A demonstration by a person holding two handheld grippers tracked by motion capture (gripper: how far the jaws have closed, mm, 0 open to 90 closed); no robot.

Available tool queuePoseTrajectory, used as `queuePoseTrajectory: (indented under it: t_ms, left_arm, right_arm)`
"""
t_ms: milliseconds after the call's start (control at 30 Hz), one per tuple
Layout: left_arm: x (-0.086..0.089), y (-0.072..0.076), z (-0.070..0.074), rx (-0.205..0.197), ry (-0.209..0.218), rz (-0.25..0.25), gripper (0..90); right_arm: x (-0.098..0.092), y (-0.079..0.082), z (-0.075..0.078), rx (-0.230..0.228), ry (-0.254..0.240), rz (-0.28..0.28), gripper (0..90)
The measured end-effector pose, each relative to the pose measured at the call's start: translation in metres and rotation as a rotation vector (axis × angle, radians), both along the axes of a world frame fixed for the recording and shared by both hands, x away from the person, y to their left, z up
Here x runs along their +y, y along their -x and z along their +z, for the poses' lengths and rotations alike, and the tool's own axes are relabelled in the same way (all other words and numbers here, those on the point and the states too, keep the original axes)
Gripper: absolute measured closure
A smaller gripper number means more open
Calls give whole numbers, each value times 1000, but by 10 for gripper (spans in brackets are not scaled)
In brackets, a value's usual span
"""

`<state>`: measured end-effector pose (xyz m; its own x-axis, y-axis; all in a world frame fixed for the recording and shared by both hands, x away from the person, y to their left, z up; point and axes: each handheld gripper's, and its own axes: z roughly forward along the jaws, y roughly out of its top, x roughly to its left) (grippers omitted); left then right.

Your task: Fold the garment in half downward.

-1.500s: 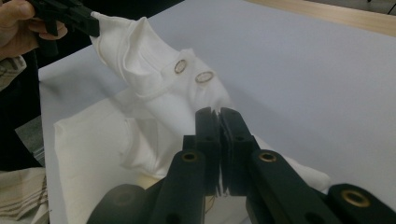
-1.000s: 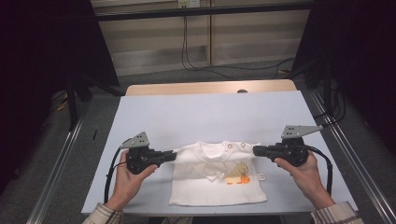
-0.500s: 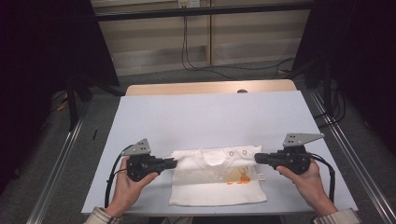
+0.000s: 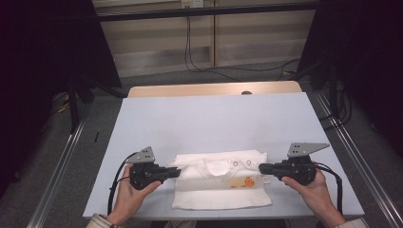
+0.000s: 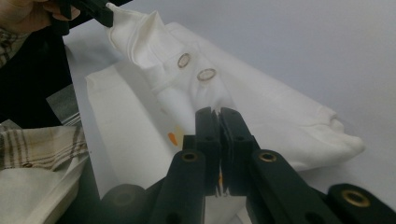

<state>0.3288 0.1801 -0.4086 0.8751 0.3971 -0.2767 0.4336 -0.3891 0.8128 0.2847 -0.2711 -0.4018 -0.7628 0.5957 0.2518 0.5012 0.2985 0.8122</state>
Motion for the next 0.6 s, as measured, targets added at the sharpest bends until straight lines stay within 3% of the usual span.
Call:
queuePoseTrajectory:
  t_ms: [267, 367, 600]
  left_arm:
    - [1, 4, -2, 8, -14, -13, 872]
    - [2, 8, 0, 2, 0, -9, 872]
    - [-2, 11, -8, 14, -49, -33, 871]
  right_arm:
    - [2, 4, -5, 11, 10, 13, 870]
    - [3, 8, -4, 5, 8, 16, 869]
    - [5, 12, -10, 16, 38, 26, 869]
